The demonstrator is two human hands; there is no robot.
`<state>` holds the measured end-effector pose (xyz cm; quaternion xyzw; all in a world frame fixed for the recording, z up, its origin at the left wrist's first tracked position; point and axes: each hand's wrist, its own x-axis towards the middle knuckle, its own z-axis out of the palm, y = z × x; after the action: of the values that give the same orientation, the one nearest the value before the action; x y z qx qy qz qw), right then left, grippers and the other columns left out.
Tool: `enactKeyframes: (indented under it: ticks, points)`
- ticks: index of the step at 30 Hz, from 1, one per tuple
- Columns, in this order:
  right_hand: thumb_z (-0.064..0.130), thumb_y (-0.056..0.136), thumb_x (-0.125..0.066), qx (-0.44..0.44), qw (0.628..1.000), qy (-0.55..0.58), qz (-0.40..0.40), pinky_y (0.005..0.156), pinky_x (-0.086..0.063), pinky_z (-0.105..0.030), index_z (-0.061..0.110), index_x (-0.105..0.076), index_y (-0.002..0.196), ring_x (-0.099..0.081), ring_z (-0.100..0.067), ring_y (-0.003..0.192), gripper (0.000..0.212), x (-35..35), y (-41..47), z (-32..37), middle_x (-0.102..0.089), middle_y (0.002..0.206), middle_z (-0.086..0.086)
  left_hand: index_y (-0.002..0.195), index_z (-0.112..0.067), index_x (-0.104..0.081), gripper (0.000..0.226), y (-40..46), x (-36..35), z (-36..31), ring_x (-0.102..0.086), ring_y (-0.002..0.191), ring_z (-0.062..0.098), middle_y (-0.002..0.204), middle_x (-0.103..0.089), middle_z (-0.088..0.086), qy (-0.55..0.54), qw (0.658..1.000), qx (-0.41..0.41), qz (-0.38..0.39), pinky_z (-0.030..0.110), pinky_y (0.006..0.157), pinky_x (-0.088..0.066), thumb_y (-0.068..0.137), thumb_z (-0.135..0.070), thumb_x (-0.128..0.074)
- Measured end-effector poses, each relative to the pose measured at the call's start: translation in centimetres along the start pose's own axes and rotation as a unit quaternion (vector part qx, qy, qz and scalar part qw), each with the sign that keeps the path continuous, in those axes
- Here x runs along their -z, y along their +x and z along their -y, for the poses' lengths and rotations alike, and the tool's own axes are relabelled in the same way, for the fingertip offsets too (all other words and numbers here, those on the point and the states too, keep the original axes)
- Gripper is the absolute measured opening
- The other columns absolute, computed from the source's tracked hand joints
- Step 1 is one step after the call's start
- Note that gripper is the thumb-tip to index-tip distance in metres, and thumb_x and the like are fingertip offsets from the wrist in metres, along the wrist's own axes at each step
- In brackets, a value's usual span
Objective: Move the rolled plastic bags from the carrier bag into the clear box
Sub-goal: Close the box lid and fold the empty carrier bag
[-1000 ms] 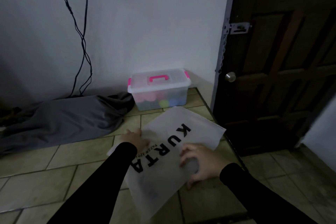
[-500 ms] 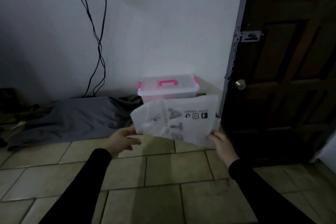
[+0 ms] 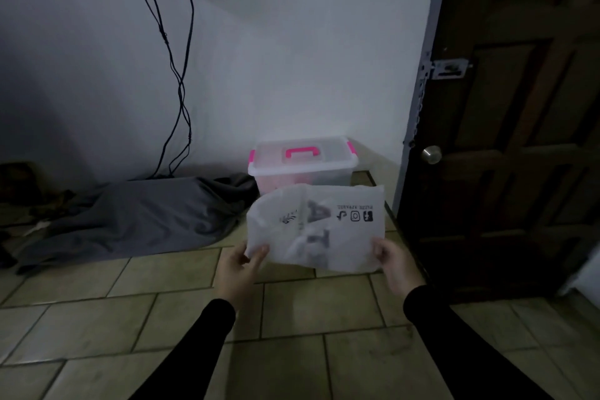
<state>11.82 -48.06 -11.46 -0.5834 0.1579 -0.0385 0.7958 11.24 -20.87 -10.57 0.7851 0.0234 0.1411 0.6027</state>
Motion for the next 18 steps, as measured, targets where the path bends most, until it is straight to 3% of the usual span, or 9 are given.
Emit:
enactKeyframes:
  ticks: [2, 4, 7, 10, 15, 18]
  points:
    - [0.012, 0.092, -0.05, 0.006, 1.0, -0.005, 0.01, 0.071, -0.046, -0.029, 0.012, -0.063, 0.069, -0.062, -0.018, 0.07, 0.027, 0.2, -0.3, 0.0, -0.066, 0.068, 0.001, 0.06, -0.019, -0.057, 0.03, 0.0, -0.3, 0.6, -0.048, 0.045, -0.007, 0.045, -0.055, -0.013, 0.018, 1.0, 0.01, 0.004, 0.017, 0.048, -0.036, 0.089, -0.014, -0.066]
    - [0.013, 0.093, -0.05, 0.01, 0.999, 0.006, 0.035, 0.071, -0.05, -0.03, 0.011, -0.069, 0.089, -0.069, -0.016, 0.076, 0.019, 0.4, -0.6, 0.3, -0.074, 0.081, -0.001, 0.059, -0.024, -0.053, 0.034, -0.1, -0.5, 1.4, -0.045, 0.044, -0.006, 0.044, -0.052, -0.017, 0.057, 0.998, 0.012, 0.03, 0.018, 0.047, -0.032, 0.092, -0.019, -0.062]
    - [0.009, 0.088, -0.058, -0.012, 0.997, -0.04, 0.06, 0.071, -0.053, -0.037, 0.009, -0.071, 0.092, -0.068, -0.028, 0.088, 0.013, 0.9, -0.6, -0.2, -0.075, 0.09, -0.009, 0.059, -0.024, -0.045, 0.037, 0.5, -0.6, 2.7, -0.042, 0.048, 0.003, 0.049, -0.047, -0.01, 0.185, 0.979, -0.015, 0.083, 0.023, 0.049, -0.03, 0.094, -0.026, -0.059]
    - [0.012, 0.081, -0.067, -0.032, 0.993, -0.068, 0.086, 0.067, -0.055, -0.032, 0.004, -0.07, 0.091, -0.068, -0.027, 0.082, 0.012, 1.2, -0.5, -0.2, -0.075, 0.084, -0.008, 0.058, -0.02, -0.031, 0.042, 0.9, -0.6, 2.8, -0.035, 0.051, 0.015, 0.053, -0.035, -0.004, 0.304, 0.947, -0.035, 0.099, 0.027, 0.049, -0.024, 0.092, -0.025, -0.057]
    - [0.021, 0.091, -0.059, 0.013, 0.984, -0.172, 0.044, 0.078, -0.048, -0.036, -0.001, -0.069, 0.092, -0.065, -0.031, 0.089, 0.024, 0.1, -0.1, 0.3, -0.07, 0.093, -0.016, 0.066, -0.01, -0.039, 0.033, 1.3, -0.6, 2.7, -0.038, 0.054, 0.02, 0.057, -0.039, 0.003, 0.19, 0.982, 0.009, 0.01, 0.032, 0.051, -0.024, 0.094, -0.02, -0.053]
    - [0.03, 0.092, -0.059, 0.013, 0.974, -0.225, 0.004, 0.073, -0.046, -0.033, -0.001, -0.067, 0.085, -0.064, -0.032, 0.083, 0.034, -0.4, -0.1, 0.0, -0.067, 0.08, -0.012, 0.073, -0.003, -0.043, 0.036, 1.9, -0.5, 2.9, -0.041, 0.055, 0.02, 0.059, -0.041, 0.007, 0.157, 0.987, -0.007, 0.011, 0.032, 0.055, -0.03, 0.092, -0.032, -0.052]
